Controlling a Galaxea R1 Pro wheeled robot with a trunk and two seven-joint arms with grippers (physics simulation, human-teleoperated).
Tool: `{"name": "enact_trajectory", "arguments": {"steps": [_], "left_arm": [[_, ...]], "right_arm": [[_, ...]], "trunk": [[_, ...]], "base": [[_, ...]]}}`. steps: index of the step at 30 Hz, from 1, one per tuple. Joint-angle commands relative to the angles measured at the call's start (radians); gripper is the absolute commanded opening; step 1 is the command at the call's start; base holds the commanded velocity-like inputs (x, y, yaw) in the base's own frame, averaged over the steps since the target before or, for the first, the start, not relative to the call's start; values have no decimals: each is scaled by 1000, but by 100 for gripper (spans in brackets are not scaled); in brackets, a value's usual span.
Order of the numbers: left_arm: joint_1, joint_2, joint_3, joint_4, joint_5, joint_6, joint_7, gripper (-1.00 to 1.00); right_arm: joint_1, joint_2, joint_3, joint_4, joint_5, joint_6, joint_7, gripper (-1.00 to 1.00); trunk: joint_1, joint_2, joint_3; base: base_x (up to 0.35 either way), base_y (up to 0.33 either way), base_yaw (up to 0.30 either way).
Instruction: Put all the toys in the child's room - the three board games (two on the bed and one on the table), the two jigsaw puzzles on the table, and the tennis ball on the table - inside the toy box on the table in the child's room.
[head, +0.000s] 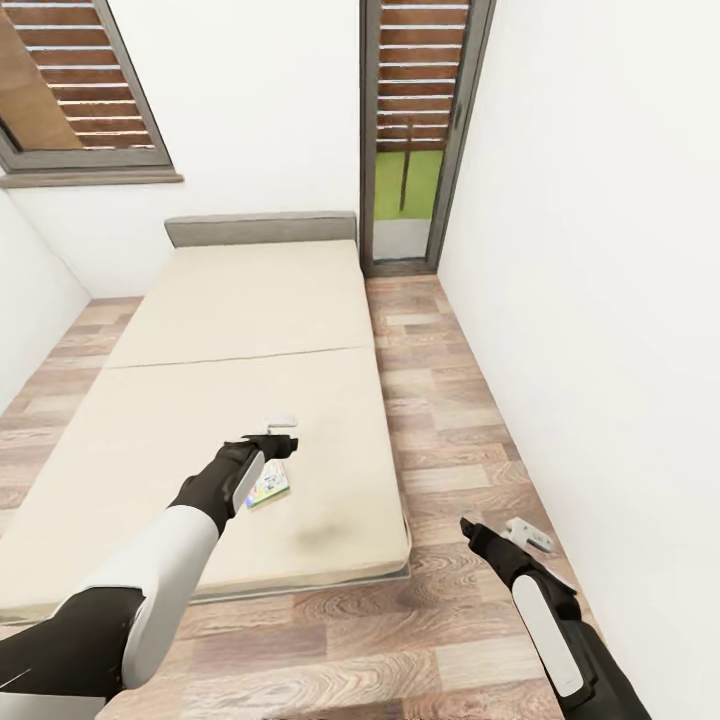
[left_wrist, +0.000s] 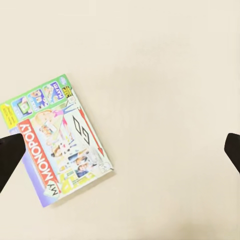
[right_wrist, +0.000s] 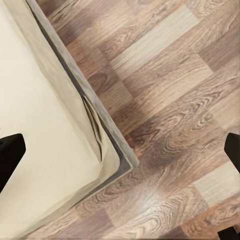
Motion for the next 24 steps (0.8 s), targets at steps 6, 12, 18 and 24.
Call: {"name": "enact_trajectory", "arguments": {"steps": [6, 12, 18, 24], "left_arm": [[-1, -1, 0, -2, 2, 3, 5, 100], [0, -3, -2, -2, 1, 1, 6, 100], [0, -2, -1, -2, 1, 0, 6, 100], [0, -4, -4, -2, 1, -2, 16, 100]], "right_arm": [[-5, -5, 53, 1, -7, 2, -11, 100], [-7, -9, 73, 2, -6, -6, -12, 100], [-5, -10, 78, 3, -6, -52, -10, 100], [-4, -10, 78, 5, -7, -68, -9, 100]], "trunk": [[0, -2, -11], [0, -2, -21], [0, -2, -27], [0, -2, -29]], "base": [[0, 0, 36], [0, 0, 121], [0, 0, 98], [0, 0, 20]]}}
